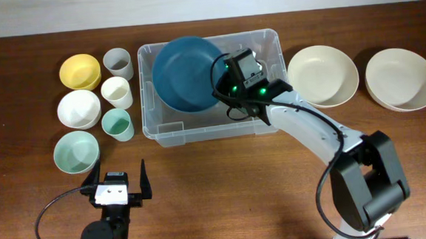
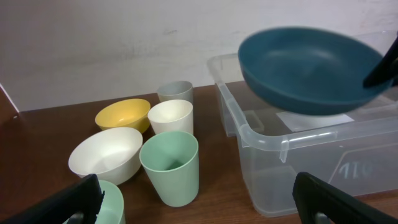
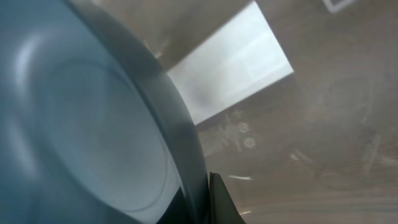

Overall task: Pack container
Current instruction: 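Lower the blue bowl into the bin and open the right gripper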

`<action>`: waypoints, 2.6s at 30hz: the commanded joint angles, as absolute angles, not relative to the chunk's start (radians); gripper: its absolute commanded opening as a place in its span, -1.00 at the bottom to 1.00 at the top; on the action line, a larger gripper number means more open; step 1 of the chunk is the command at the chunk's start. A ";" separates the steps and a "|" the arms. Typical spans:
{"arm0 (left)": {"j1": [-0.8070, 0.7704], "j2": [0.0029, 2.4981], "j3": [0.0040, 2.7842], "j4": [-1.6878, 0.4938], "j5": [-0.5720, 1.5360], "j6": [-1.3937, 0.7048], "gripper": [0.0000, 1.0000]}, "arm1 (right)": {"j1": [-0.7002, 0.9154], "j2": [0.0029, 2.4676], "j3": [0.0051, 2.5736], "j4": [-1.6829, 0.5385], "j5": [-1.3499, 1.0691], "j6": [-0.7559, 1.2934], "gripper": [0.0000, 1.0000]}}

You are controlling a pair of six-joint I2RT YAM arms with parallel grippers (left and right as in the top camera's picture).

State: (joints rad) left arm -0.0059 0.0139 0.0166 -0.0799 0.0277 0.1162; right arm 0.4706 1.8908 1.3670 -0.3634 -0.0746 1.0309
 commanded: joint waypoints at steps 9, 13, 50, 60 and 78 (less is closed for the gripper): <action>-0.002 0.006 0.009 -0.080 0.041 0.121 0.99 | 0.472 1.933 1.391 -0.367 -0.044 1.056 -0.92; -0.002 0.006 0.009 -0.080 0.041 0.121 0.99 | 0.472 1.945 1.391 -0.403 -0.044 1.080 -0.92; -0.001 0.006 0.009 -0.080 0.041 0.121 0.99 | 0.510 1.959 1.391 -0.405 -0.094 1.081 -0.62; -0.002 0.006 0.009 -0.080 0.041 0.121 0.99 | 0.510 1.959 1.391 -0.405 -0.130 1.079 -0.58; -0.002 0.006 0.009 -0.080 0.041 0.121 0.99 | 0.489 1.930 1.392 -0.416 -0.146 1.026 0.15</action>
